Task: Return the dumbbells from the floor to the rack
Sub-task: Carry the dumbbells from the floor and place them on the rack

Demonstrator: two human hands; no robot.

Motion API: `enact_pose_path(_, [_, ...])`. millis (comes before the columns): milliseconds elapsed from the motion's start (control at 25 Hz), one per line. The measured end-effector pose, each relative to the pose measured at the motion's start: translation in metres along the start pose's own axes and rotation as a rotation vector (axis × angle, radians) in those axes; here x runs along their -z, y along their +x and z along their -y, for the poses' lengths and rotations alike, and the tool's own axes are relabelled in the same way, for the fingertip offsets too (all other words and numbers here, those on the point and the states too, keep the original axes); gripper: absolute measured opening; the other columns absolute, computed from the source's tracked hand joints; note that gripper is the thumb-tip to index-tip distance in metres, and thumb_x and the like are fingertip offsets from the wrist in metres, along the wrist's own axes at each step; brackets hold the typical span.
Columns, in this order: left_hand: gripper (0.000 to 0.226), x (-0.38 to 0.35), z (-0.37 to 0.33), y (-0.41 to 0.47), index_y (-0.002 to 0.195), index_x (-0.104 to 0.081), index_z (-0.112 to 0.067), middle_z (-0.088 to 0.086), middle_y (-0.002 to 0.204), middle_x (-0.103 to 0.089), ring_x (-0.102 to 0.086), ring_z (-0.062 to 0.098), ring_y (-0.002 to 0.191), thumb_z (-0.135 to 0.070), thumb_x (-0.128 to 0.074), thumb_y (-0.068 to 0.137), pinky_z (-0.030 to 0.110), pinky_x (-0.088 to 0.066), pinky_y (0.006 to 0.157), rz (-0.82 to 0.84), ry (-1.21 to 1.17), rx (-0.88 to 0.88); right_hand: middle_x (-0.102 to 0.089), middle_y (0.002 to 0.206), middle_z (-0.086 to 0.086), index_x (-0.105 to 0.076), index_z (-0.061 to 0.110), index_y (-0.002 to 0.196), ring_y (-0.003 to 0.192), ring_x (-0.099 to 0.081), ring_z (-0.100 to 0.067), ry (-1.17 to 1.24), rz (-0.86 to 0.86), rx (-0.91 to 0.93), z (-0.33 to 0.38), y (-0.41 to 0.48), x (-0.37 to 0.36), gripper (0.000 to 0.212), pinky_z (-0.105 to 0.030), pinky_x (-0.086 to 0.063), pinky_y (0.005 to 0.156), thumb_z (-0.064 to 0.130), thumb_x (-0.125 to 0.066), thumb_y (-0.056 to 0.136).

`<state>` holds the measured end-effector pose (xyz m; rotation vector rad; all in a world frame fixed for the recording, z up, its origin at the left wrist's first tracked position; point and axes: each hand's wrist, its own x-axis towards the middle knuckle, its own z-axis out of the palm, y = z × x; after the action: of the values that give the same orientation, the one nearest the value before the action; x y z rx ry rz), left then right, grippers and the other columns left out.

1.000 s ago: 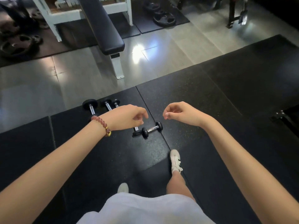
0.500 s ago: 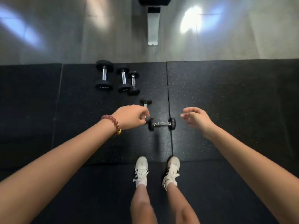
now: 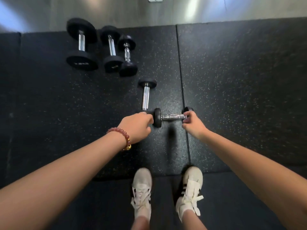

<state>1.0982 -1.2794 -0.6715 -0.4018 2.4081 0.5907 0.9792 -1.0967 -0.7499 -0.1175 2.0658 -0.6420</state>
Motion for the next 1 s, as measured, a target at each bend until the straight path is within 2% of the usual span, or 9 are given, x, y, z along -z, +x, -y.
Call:
enact_pose_path(80, [0.036, -0.043, 0.013, 0.035, 0.128, -0.050, -0.024, -0.003, 0.132, -0.046, -0.052, 0.018, 0.114, -0.023, -0.046, 0.092, 0.038, -0.047, 0.093, -0.014, 0.007, -0.005, -0.044, 0.136, -0.009, -0.032, 0.013, 0.140, 0.102, -0.057, -0.023, -0.144, -0.046, 0.074, -0.024, 0.043, -0.026, 0.058, -0.031, -0.050, 0.081, 0.003, -0.056, 0.088])
enact_pose_path(160, [0.042, -0.078, 0.025, 0.067, 0.134, -0.045, -0.025, -0.001, 0.139, -0.038, -0.051, 0.020, 0.117, -0.022, -0.049, 0.092, 0.040, -0.047, 0.095, -0.047, -0.039, 0.019, -0.036, 0.145, -0.008, -0.030, 0.014, 0.142, 0.125, -0.047, -0.026, -0.264, -0.087, 0.130, -0.043, 0.077, -0.046, 0.067, -0.039, -0.042, 0.104, 0.001, -0.059, 0.084])
enact_pose_path(320, [0.058, -0.133, 0.042, 0.125, 0.145, -0.031, -0.029, 0.011, 0.151, -0.017, -0.055, 0.032, 0.114, -0.022, -0.053, 0.092, 0.036, -0.043, 0.102, -0.095, -0.205, 0.079, -0.033, 0.147, -0.011, -0.028, 0.011, 0.145, 0.136, -0.034, -0.027, -0.423, -0.166, 0.225, -0.062, 0.141, -0.073, 0.077, -0.034, -0.027, 0.115, 0.000, -0.062, 0.077])
enact_pose_path(400, [0.060, -0.149, 0.045, 0.147, 0.147, -0.026, -0.031, 0.012, 0.156, -0.007, -0.050, 0.032, 0.123, -0.023, -0.051, 0.093, 0.033, -0.038, 0.107, -0.083, -0.205, 0.057, -0.040, 0.143, -0.013, -0.031, 0.012, 0.143, 0.134, -0.036, -0.028, -0.543, -0.184, 0.267, -0.066, 0.171, -0.084, 0.074, -0.033, -0.026, 0.113, 0.005, -0.062, 0.076])
enact_pose_path(520, [0.063, -0.163, 0.048, 0.168, 0.150, -0.020, -0.029, 0.008, 0.160, -0.004, -0.030, 0.024, 0.140, -0.019, -0.050, 0.095, 0.029, -0.023, 0.114, -0.067, -0.265, 0.022, -0.057, 0.128, -0.010, -0.051, 0.016, 0.125, 0.121, -0.051, -0.030, -0.836, -0.187, 0.278, -0.061, 0.200, -0.096, 0.044, -0.033, -0.035, 0.096, 0.014, -0.057, 0.082])
enact_pose_path(600, [0.063, -0.166, 0.046, 0.170, 0.149, -0.021, -0.028, 0.006, 0.160, -0.006, -0.035, 0.023, 0.138, -0.016, -0.050, 0.095, 0.030, -0.026, 0.115, -0.084, -0.361, 0.040, -0.065, 0.113, -0.008, -0.061, 0.014, 0.111, 0.107, -0.061, -0.031, -0.912, -0.201, 0.262, -0.053, 0.202, -0.096, 0.027, -0.031, -0.038, 0.077, 0.018, -0.057, 0.084])
enact_pose_path(720, [0.061, -0.164, 0.036, 0.157, 0.148, -0.027, -0.023, 0.006, 0.158, -0.016, -0.038, 0.023, 0.137, -0.015, -0.054, 0.093, 0.033, -0.029, 0.114, -0.083, -0.419, 0.052, -0.066, 0.094, -0.009, -0.066, 0.011, 0.099, 0.094, -0.065, -0.032, -0.895, -0.153, 0.261, -0.056, 0.175, -0.094, 0.021, -0.030, -0.042, 0.069, 0.019, -0.059, 0.082])
enact_pose_path(840, [0.054, -0.152, 0.017, 0.130, 0.138, -0.039, -0.021, 0.003, 0.142, -0.041, -0.048, 0.020, 0.124, -0.021, -0.061, 0.089, 0.029, -0.036, 0.104, -0.142, -0.489, 0.052, -0.059, 0.076, -0.008, -0.065, 0.010, 0.086, 0.079, -0.064, -0.033, -0.836, -0.119, 0.304, -0.065, 0.122, -0.085, 0.015, -0.028, -0.043, 0.062, 0.019, -0.056, 0.078])
enact_pose_path(1000, [0.068, -0.101, -0.018, 0.089, 0.139, -0.029, -0.032, 0.001, 0.115, -0.053, -0.056, 0.019, 0.095, -0.034, -0.065, 0.082, 0.025, -0.041, 0.080, -0.119, -0.534, 0.052, -0.047, 0.060, 0.000, -0.052, 0.015, 0.071, 0.064, -0.052, -0.028, -0.719, -0.104, 0.273, -0.043, 0.060, -0.048, 0.010, -0.027, -0.037, 0.058, 0.020, -0.058, 0.078])
